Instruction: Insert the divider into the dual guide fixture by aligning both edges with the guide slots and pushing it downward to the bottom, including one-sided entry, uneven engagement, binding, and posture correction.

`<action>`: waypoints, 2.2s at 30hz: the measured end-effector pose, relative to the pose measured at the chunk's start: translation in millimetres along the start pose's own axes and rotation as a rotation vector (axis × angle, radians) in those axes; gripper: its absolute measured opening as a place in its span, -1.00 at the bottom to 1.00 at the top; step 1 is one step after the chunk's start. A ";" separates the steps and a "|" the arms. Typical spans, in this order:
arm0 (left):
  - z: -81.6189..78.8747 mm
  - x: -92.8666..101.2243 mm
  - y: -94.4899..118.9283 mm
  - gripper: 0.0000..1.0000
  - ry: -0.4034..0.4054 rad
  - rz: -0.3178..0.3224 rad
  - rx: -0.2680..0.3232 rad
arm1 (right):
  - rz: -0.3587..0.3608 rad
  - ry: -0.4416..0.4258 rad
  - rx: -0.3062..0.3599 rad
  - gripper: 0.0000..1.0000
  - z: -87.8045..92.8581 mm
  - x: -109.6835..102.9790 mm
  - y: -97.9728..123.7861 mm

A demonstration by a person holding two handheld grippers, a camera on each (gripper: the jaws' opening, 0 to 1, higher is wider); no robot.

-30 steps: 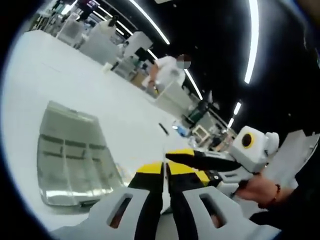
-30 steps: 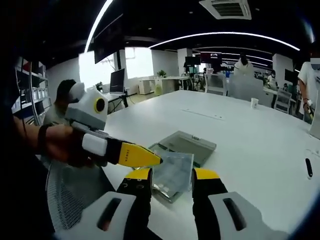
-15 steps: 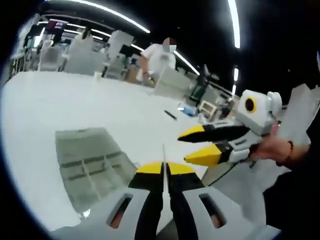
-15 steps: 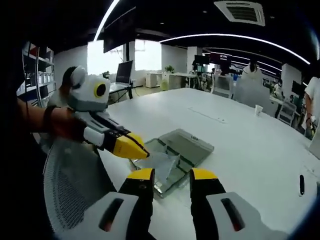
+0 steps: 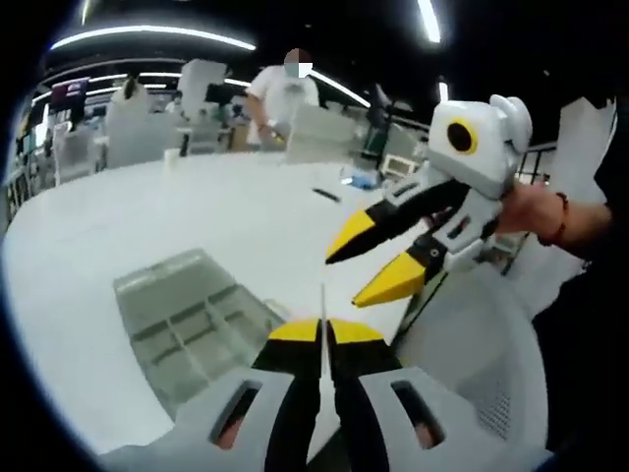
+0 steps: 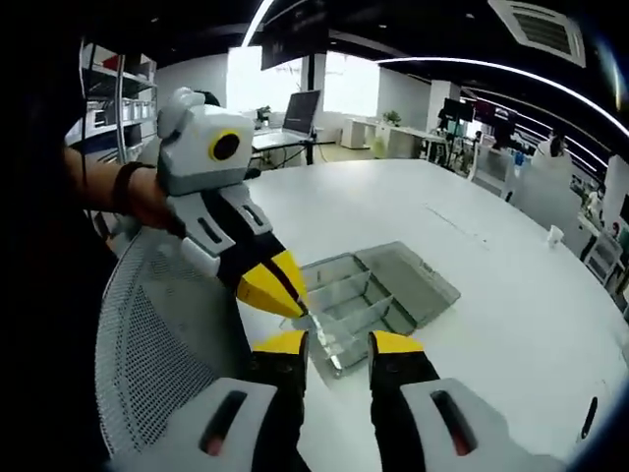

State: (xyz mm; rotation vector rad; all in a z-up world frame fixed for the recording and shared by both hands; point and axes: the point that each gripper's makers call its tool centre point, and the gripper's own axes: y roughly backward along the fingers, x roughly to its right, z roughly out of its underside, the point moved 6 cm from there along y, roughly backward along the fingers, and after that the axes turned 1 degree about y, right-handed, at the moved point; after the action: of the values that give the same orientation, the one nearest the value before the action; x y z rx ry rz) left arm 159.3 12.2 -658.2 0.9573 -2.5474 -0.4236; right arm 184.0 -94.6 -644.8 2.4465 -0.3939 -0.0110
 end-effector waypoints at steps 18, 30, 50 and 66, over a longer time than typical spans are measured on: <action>2.9 12.2 2.3 -1.00 -0.169 0.064 -0.048 | -0.123 0.136 -0.058 -0.89 4.5 -13.3 -11.2; 5.0 3.1 4.4 -0.93 -0.179 0.060 -0.059 | -0.215 0.158 -0.092 -1.00 2.9 -20.2 -10.1; 8.9 -10.7 13.7 -0.32 -0.027 -0.095 -0.010 | -0.215 0.082 -0.143 -1.00 -5.9 -4.6 -11.6; 13.6 -13.1 21.6 -0.16 0.048 -0.160 0.009 | -0.241 0.033 -0.227 -1.00 -13.7 15.8 -18.7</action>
State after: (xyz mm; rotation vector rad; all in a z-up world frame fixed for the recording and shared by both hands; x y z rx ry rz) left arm 150.1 38.6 -664.7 1.1653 -2.4415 -0.4288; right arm 205.7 -76.9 -644.0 2.2518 -0.0759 -0.1121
